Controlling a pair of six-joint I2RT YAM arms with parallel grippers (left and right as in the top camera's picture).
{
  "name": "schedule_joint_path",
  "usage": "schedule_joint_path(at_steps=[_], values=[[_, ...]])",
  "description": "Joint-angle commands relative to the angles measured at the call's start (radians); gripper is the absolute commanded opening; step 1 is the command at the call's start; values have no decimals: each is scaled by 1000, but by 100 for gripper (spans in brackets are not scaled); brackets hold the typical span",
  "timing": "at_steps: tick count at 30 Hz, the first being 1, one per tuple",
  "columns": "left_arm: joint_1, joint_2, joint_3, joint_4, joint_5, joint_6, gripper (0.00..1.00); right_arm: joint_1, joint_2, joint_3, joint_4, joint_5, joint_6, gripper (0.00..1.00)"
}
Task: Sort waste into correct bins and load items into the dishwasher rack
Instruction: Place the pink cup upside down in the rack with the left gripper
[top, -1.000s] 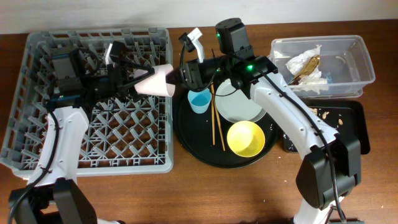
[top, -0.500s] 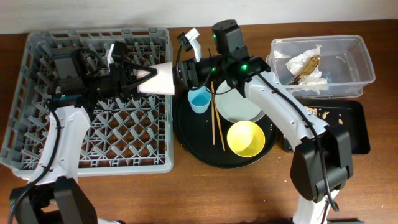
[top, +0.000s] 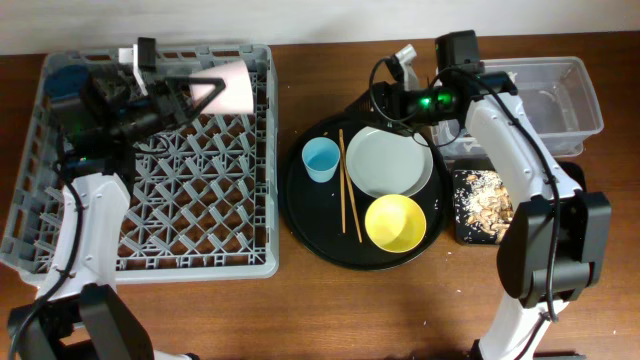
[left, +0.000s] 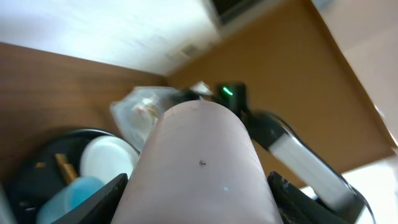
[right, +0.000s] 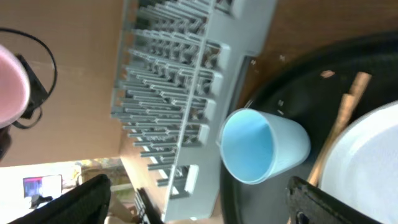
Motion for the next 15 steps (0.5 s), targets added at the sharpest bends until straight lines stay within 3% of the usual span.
schedule_joint_path(at_steps=[1, 4, 6, 8, 10, 15], values=[[-6, -9, 28, -171, -341, 124, 55, 0, -33, -3, -74, 111, -71, 93], [-42, -9, 158, -582, -590, 355, 55, 8, -85, -3, -135, 220, -85, 95], [-104, -9, 353, -946, -872, 522, 55, 8, -126, -2, -184, 317, -85, 98], [-197, -9, 525, -1247, -1170, 582, 55, 7, -144, -2, -219, 370, -96, 98], [-277, -9, 558, -1384, -1286, 586, 55, 6, -143, -3, -229, 371, -97, 99], [-412, 53, 531, -1541, -1293, 585, 55, 6, -143, -3, -233, 370, -97, 98]])
